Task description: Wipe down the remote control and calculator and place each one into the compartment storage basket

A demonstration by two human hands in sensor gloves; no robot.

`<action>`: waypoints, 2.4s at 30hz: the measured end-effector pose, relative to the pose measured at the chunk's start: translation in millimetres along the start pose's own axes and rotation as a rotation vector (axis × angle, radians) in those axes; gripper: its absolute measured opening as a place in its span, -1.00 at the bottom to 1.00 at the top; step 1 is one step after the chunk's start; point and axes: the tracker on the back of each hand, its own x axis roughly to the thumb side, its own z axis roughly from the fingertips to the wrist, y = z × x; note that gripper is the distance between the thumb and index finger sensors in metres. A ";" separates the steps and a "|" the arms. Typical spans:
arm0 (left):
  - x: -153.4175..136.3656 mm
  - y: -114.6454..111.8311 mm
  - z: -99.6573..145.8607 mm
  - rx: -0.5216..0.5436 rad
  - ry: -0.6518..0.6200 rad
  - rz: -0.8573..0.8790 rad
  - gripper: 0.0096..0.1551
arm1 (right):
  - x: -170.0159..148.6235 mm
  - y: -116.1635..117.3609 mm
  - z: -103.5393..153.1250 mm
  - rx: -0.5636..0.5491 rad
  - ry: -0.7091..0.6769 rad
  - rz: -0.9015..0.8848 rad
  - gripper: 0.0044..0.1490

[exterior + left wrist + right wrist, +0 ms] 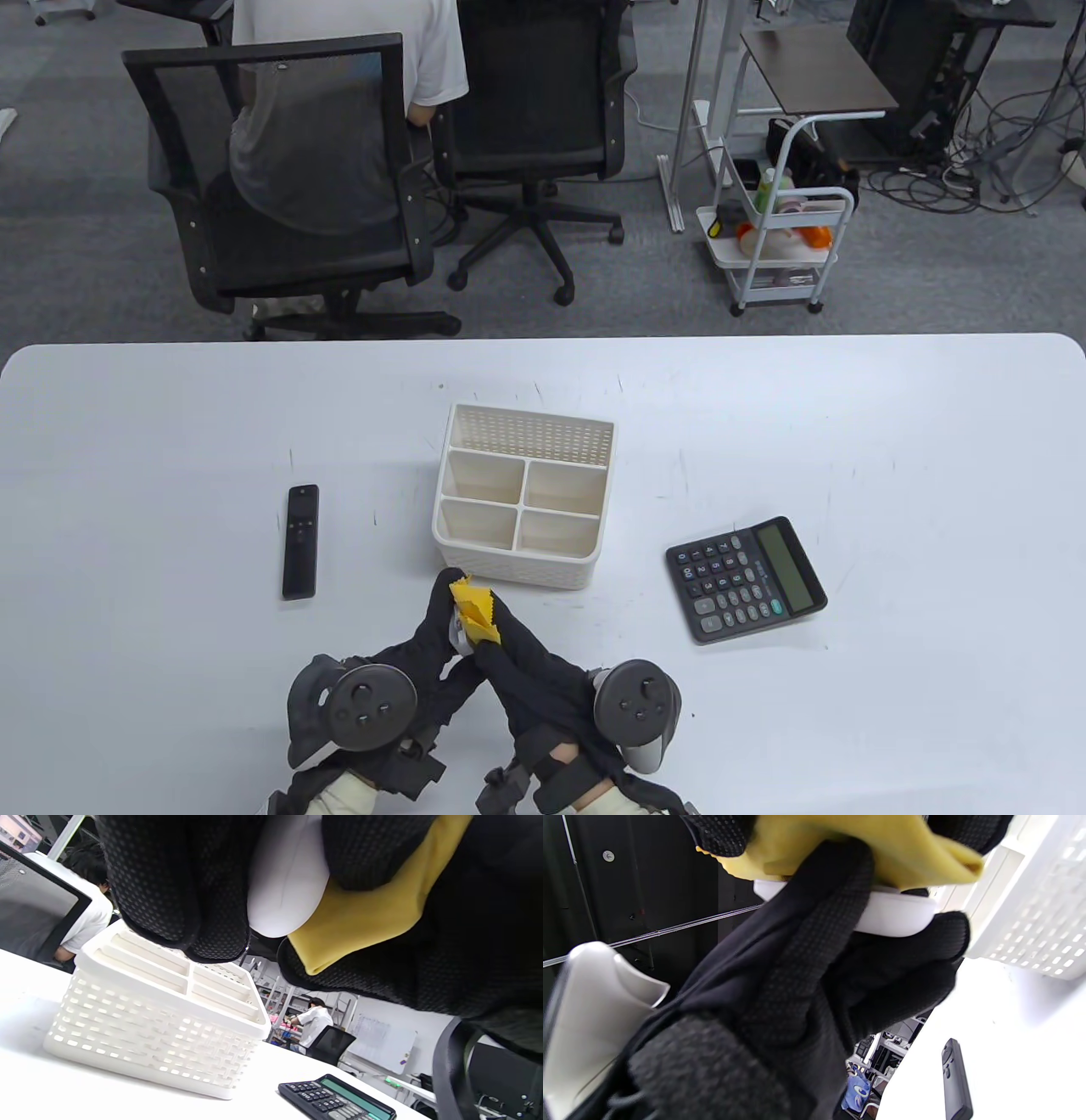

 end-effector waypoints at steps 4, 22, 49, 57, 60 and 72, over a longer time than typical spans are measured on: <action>-1.9 0.4 -0.9 -0.002 0.035 0.045 0.01 | -0.4 -1.6 0.2 0.006 0.022 0.011 -0.30; -7.6 0.3 0.1 0.016 0.104 0.006 0.00 | 5.1 2.2 1.1 0.029 0.003 -0.036 -0.29; -32.4 6.0 2.4 0.074 0.200 0.440 -0.12 | -1.8 -3.0 -1.4 0.016 0.001 -0.076 -0.29; -33.7 10.9 3.6 0.132 0.256 0.354 -0.14 | -0.5 2.1 -1.4 0.041 -0.025 0.025 -0.28; -36.6 11.8 5.3 0.120 0.282 0.386 -0.14 | 1.6 3.1 1.0 0.036 -0.041 0.020 -0.29; -34.2 13.4 5.5 0.126 0.256 0.453 -0.16 | 1.8 5.0 2.4 0.015 -0.058 0.108 -0.28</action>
